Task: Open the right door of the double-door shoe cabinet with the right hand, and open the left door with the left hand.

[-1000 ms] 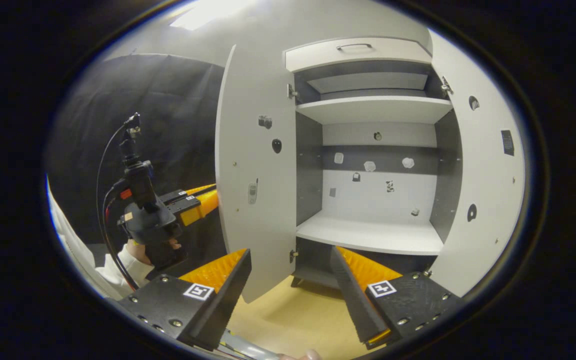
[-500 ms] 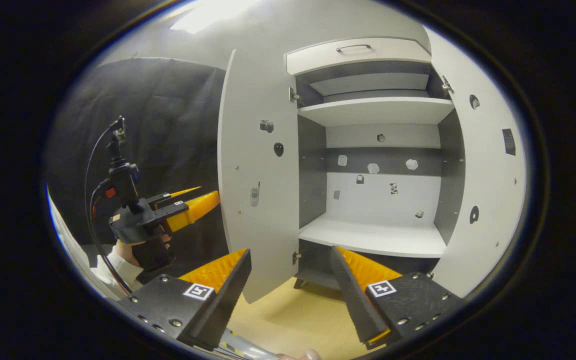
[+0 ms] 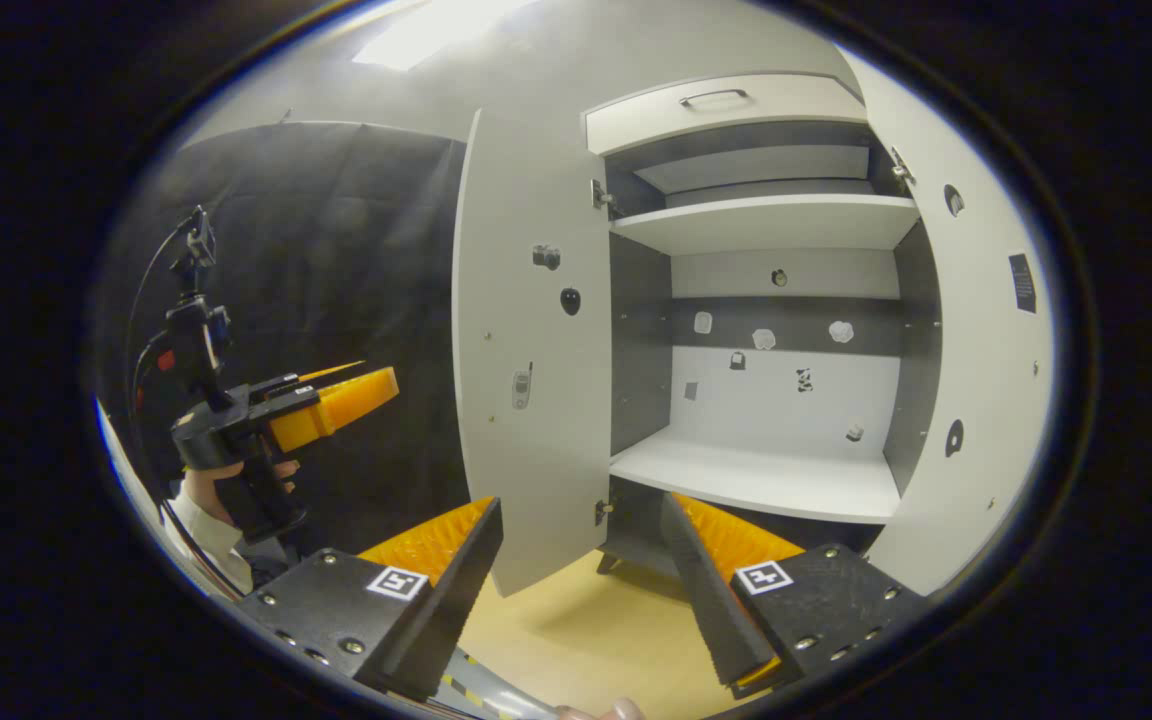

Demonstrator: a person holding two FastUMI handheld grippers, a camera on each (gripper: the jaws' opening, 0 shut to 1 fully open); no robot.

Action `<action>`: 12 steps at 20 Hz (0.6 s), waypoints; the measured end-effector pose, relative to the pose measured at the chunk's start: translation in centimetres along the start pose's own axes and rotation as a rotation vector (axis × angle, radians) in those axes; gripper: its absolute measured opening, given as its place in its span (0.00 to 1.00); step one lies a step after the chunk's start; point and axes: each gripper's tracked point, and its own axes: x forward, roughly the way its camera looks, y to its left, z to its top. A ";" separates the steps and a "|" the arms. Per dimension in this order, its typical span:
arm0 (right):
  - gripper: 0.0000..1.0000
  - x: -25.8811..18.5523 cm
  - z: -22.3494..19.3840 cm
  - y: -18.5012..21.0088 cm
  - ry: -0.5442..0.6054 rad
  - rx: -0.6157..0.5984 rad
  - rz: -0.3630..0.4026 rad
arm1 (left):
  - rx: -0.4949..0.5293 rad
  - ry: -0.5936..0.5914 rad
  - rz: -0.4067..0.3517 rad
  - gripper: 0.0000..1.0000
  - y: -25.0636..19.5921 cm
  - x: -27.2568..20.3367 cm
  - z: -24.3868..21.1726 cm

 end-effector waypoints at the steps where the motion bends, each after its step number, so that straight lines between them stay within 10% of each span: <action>1: 0.96 -0.3 0.1 -0.5 -0.003 0.000 -0.001 | -0.009 0.001 -0.010 0.82 -1.0 -0.3 0.1; 12: 0.96 -4.7 1.8 -7.1 -0.073 0.010 -0.148 | -0.144 0.016 -0.251 0.83 -14.7 3.1 -0.5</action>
